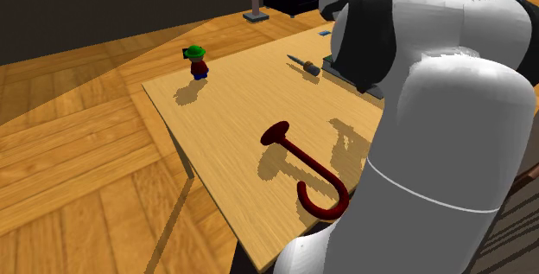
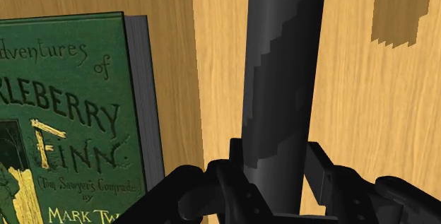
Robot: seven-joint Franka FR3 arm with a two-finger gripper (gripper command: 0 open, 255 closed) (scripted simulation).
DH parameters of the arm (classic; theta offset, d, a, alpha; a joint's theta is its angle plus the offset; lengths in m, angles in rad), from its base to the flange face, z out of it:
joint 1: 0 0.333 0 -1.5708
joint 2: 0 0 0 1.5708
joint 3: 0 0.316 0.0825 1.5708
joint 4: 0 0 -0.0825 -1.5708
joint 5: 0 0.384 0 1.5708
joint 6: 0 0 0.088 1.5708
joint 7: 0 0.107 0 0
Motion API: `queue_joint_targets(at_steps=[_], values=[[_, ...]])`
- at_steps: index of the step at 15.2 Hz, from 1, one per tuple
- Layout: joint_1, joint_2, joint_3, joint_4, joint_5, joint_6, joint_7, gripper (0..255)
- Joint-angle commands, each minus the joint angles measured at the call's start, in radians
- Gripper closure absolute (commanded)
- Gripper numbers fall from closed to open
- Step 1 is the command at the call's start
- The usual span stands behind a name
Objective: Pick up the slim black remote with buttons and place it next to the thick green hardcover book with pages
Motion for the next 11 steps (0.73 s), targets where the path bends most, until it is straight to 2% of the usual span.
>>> queue_joint_targets(at_steps=[1,11], values=[[-0.007,0.008,-0.003,-0.009,0.0,0.018,-0.008,255],[-0.007,0.044,-0.007,-0.09,-0.009,0.134,0.002,255]])
